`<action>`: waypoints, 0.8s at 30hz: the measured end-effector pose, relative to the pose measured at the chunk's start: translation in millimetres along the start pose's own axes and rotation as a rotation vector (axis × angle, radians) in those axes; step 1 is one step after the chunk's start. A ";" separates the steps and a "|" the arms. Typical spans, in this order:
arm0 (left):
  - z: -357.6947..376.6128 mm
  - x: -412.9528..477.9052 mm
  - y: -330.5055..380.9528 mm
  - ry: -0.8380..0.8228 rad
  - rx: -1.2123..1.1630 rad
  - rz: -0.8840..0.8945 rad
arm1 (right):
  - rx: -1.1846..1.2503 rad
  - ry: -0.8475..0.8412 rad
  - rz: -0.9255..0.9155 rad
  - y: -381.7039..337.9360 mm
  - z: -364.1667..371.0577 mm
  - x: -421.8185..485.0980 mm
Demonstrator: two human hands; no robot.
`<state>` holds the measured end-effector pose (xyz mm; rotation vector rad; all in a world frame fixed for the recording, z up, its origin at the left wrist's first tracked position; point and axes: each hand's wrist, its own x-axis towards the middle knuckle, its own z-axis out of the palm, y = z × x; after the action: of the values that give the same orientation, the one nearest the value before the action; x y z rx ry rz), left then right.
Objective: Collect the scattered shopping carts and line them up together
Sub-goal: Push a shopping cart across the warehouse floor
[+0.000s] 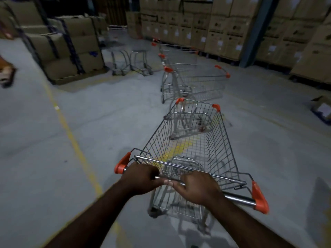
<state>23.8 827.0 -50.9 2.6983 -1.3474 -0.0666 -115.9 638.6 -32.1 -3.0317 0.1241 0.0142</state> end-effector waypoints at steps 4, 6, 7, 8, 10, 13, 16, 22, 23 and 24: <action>-13.1 -26.1 -20.6 -0.126 0.080 -0.161 | -0.015 -0.005 -0.112 -24.9 -1.7 17.8; -18.1 -38.1 -31.1 -0.186 0.070 -0.225 | -0.001 -0.015 -0.167 -34.3 2.8 27.7; -20.3 -41.4 -37.8 -0.205 0.066 -0.250 | 0.007 -0.018 -0.191 -35.4 2.8 33.3; -21.9 -42.1 -42.1 -0.213 0.068 -0.265 | 0.003 -0.043 -0.195 -32.6 1.0 34.0; -29.8 -58.2 -72.6 -0.193 0.050 -0.370 | -0.028 -0.083 -0.289 -40.7 1.5 62.8; -39.6 -62.2 -86.7 -0.197 0.081 -0.394 | -0.045 -0.063 -0.285 -22.9 1.3 80.8; -39.6 -59.0 -88.8 -0.181 0.088 -0.460 | -0.092 -0.062 -0.233 -4.5 1.7 105.9; -28.7 -35.8 -103.3 -0.098 0.089 -0.615 | -0.176 -0.101 -0.251 7.1 2.8 177.9; -29.0 -30.6 -107.1 -0.088 0.091 -0.640 | -0.169 -0.113 -0.267 8.3 4.1 192.1; -29.5 -24.8 -111.1 -0.085 0.096 -0.661 | -0.156 -0.119 -0.285 9.4 5.2 206.0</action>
<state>99.8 915.6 -36.6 3.1252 -0.4258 -0.1811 88.6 613.1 -41.1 -3.1619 -0.3335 0.1884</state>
